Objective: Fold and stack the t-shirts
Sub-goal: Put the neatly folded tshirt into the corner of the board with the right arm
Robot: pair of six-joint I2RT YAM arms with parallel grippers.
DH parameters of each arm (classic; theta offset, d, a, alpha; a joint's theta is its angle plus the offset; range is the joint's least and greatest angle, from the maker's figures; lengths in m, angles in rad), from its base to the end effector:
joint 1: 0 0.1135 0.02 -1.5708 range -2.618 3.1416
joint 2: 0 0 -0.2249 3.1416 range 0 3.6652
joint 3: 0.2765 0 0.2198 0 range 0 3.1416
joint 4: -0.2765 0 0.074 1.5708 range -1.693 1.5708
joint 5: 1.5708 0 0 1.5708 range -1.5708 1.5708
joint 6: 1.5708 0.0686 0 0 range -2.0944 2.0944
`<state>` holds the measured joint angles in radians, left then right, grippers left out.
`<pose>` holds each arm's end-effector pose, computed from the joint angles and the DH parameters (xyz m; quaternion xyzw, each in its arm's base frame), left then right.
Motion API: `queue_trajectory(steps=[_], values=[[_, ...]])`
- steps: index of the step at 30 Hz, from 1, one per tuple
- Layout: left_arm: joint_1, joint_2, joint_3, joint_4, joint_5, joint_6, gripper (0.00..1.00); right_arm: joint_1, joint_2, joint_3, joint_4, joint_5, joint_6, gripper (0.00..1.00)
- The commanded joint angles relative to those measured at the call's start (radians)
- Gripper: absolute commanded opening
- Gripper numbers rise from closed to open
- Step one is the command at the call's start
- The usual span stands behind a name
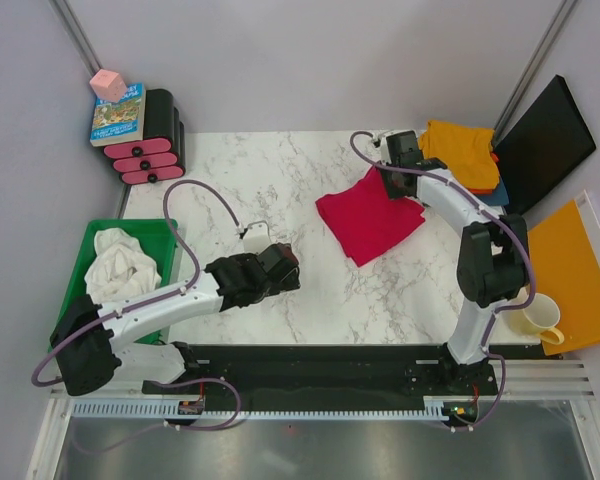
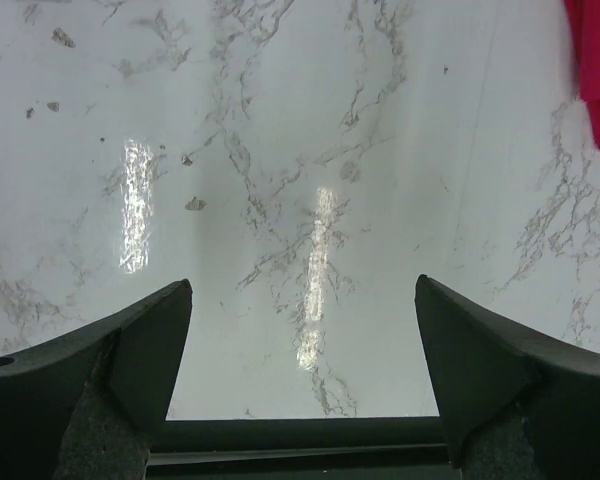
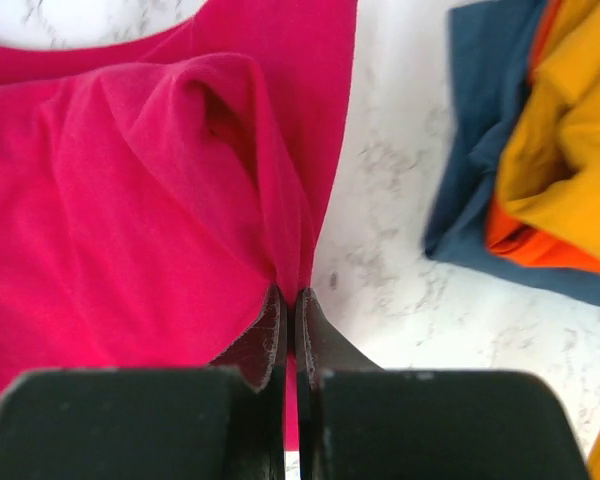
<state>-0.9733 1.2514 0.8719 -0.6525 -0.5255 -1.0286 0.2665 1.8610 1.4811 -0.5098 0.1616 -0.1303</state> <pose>0.1615 -0.1761 0.1900 -0.0948 0.9286 -0.0813 0.3495 0.3813 0.0926 0.1962 -0.1587 0.9264 -0.0533 0.3373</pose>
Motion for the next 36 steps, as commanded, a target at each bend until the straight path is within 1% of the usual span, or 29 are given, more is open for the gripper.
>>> queue_trajectory(steps=[1,5,10,16,17,19,23,30,36], values=[[-0.021,-0.033,-0.034,-0.013,-0.050,-0.116,1.00,-0.032,0.024,0.108,-0.013,0.039,-0.015,0.00],[-0.036,-0.015,-0.033,-0.021,-0.047,-0.137,1.00,-0.055,0.056,0.175,-0.027,0.039,-0.017,0.00],[-0.045,0.020,-0.022,-0.026,-0.042,-0.146,1.00,-0.075,0.115,0.329,-0.074,0.036,-0.019,0.00],[-0.061,0.043,-0.017,-0.035,-0.039,-0.166,1.00,-0.101,0.226,0.539,-0.134,0.062,-0.048,0.00],[-0.064,0.043,-0.019,-0.039,-0.039,-0.169,1.00,-0.107,0.242,0.601,-0.144,0.065,-0.048,0.00],[-0.067,0.045,-0.024,-0.044,-0.039,-0.185,1.00,-0.119,0.279,0.671,-0.167,0.079,-0.054,0.00],[-0.080,0.049,-0.037,-0.053,-0.036,-0.214,1.00,-0.145,0.303,0.720,-0.164,0.090,-0.054,0.00],[-0.103,0.083,-0.028,-0.067,-0.036,-0.251,1.00,-0.181,0.311,0.720,-0.098,0.127,-0.078,0.00],[-0.123,0.135,-0.002,-0.082,-0.036,-0.263,1.00,-0.193,0.305,0.742,-0.044,0.170,-0.144,0.00]])
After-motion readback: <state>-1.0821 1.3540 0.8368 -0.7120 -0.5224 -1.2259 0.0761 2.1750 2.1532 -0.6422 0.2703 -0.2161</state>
